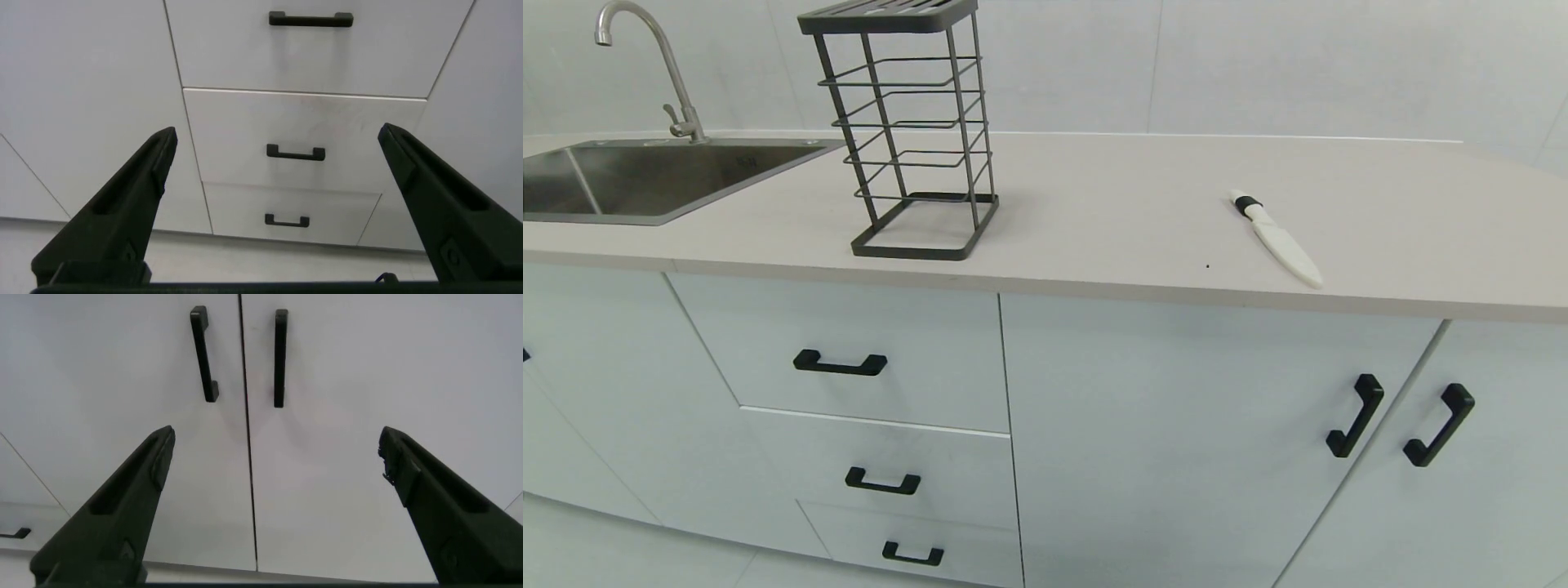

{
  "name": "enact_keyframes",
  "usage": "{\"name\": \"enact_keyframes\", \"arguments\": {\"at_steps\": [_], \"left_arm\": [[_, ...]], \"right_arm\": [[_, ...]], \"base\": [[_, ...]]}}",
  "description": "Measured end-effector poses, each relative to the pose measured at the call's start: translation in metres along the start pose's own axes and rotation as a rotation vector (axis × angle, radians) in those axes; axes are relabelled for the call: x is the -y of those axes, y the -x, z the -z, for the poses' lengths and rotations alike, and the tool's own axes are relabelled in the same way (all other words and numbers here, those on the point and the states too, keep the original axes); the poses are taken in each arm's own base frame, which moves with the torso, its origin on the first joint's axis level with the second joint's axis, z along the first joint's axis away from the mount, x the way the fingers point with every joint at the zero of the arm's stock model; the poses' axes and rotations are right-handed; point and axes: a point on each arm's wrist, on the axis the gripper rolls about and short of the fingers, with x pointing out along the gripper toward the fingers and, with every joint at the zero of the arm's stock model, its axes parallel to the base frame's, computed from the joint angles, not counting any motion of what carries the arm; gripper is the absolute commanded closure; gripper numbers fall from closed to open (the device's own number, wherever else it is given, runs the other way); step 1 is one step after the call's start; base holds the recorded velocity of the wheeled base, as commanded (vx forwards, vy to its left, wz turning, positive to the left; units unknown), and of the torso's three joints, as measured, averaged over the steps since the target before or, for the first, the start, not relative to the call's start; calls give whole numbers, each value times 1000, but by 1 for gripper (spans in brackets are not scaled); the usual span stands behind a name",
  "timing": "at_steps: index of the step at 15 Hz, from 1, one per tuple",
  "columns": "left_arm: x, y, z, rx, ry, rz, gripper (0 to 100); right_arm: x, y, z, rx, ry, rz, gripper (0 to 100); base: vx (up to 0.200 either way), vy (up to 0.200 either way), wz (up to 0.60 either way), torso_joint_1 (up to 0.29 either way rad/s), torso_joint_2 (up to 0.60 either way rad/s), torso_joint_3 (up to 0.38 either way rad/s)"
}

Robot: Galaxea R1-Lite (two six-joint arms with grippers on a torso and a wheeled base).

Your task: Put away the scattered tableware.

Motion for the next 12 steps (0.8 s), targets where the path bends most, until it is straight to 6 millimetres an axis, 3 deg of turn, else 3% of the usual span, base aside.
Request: {"name": "enact_keyframes", "arguments": {"at_steps": [1, 4, 9, 12], "left_arm": [[0, 0, 0, 0, 0, 0, 0], [0, 0, 0, 0, 0, 3, 0], [0, 0, 0, -1, 1, 2, 0], [0, 0, 0, -1, 1, 0, 0]], "right_arm": [[0, 0, 0, 0, 0, 0, 0], [0, 0, 0, 0, -1, 0, 0], [0, 0, 0, 2, -1, -1, 0], [0, 0, 0, 2, -1, -2, 0]], "base": [[0, 0, 0, 0, 0, 0], [0, 0, -600, 2, 1, 5], [0, 0, 0, 0, 0, 0], [200, 0, 0, 1, 5, -2]]}}
